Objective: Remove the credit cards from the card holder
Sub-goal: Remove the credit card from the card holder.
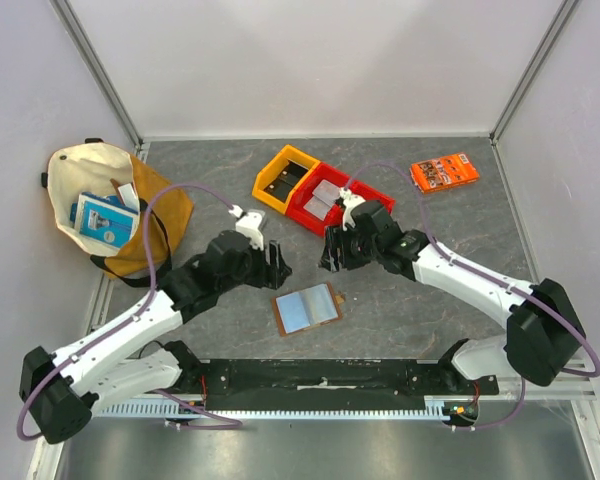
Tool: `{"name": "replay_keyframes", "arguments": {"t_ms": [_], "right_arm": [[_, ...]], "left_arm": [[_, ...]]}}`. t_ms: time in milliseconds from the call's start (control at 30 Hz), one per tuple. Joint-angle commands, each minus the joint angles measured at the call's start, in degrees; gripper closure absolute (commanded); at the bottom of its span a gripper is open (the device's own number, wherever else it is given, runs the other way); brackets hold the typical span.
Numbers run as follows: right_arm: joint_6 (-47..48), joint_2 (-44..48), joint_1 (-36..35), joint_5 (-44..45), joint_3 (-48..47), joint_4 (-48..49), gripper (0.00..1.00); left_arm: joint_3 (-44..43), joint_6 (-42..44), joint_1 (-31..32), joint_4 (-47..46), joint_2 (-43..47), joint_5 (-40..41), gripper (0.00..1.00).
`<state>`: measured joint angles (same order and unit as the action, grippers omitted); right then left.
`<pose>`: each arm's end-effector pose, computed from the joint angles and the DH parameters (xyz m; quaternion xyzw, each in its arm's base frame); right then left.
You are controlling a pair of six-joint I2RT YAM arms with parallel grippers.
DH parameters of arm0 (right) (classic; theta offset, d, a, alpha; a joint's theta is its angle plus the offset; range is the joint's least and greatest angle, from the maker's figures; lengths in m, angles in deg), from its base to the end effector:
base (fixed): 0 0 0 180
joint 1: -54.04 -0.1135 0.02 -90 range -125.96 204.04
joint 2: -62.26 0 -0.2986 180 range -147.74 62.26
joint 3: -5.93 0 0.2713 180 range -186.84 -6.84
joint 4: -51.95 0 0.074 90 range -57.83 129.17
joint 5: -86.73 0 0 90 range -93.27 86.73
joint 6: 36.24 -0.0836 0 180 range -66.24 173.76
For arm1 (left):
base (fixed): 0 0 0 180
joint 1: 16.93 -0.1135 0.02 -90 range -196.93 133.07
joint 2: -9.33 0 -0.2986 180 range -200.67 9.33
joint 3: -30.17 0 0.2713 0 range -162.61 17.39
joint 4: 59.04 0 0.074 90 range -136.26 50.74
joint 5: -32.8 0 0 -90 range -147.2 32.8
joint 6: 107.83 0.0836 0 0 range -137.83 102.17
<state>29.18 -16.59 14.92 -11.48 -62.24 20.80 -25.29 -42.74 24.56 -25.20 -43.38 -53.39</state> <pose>0.2606 0.2273 0.2516 -0.1442 0.8996 0.2703 0.3113 0.1871 -0.1581 0.2828 0.1093 0.8635 -0.2449 0.4271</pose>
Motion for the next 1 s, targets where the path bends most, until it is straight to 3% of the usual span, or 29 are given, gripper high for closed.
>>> {"name": "replay_keyframes", "arguments": {"t_ms": [0, 167, 600, 967], "right_arm": [[-1.43, 0.72, -1.75, -0.75, 3.8, 3.95, 0.36], [-2.14, -2.79, -3.07, -2.69, 5.04, 5.89, 0.47], [-2.67, -11.15, -5.27, -1.38, 5.56, 7.38, 0.57], [-2.84, -13.35, -7.03, 0.64, 6.0, 6.42, 0.61]], "left_arm": [[3.47, -11.47, 6.3, -2.77, -2.74, -0.48, 0.35], [4.62, -15.17, 11.06, -4.1, -8.37, 1.54, 0.48], [9.45, -21.4, 13.08, -2.7, -18.83, 4.18, 0.75], [9.72, -24.14, 13.61, 0.91, -22.0, 5.5, 0.83]]}}
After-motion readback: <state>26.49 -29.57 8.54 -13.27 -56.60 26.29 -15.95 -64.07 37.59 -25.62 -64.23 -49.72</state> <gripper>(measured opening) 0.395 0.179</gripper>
